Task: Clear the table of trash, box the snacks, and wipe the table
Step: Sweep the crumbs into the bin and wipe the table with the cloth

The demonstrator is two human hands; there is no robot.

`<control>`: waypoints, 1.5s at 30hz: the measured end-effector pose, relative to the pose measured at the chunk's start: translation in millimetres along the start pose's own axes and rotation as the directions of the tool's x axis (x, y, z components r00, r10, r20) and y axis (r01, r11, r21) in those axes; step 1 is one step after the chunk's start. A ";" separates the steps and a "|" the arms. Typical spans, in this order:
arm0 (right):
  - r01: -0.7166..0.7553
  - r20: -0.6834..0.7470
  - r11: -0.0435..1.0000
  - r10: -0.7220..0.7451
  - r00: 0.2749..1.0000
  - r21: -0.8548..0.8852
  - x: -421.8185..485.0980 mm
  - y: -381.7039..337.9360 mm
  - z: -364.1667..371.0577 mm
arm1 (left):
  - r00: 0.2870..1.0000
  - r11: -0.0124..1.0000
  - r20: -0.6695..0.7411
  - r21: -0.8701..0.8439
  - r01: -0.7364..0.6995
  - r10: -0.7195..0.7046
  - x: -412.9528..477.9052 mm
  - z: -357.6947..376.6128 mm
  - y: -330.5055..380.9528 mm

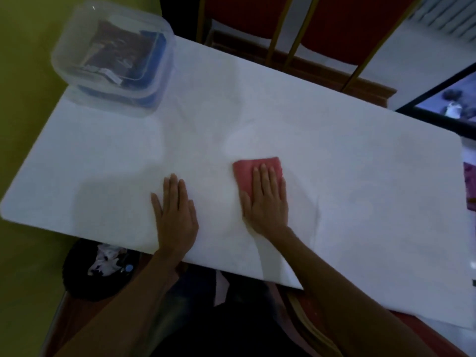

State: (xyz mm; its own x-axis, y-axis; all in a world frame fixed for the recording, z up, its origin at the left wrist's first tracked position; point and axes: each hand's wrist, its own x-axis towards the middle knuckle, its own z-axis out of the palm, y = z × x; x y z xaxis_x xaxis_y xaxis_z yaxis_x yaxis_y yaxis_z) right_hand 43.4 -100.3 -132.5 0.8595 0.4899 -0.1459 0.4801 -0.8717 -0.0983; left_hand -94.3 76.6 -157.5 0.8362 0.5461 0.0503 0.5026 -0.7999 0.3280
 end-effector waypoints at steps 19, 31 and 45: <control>0.120 0.239 0.991 -0.102 0.966 -0.063 -13.4 115.9 -36.9 | 0.997 0.999 0.075 -0.001 0.035 -0.034 -33.8 48.7 170.4; 0.220 0.169 0.969 -0.236 0.957 0.108 -81.4 225.6 -27.8 | 0.999 0.999 0.050 0.036 -0.001 -0.001 -31.1 96.1 296.9; -0.288 -0.073 0.941 0.304 0.950 0.177 -70.7 444.5 -21.4 | 0.999 0.995 0.029 0.092 0.033 -0.036 -22.4 146.7 446.1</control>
State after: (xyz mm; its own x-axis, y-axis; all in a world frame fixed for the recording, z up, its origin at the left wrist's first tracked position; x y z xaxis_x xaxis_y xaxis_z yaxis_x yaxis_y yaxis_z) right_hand 199.8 -522.7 -144.8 0.9752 0.1990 -0.0968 0.1733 -0.9589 -0.2248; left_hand 143.3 -329.0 -150.7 0.8237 0.5669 0.0113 0.5479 -0.8009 0.2417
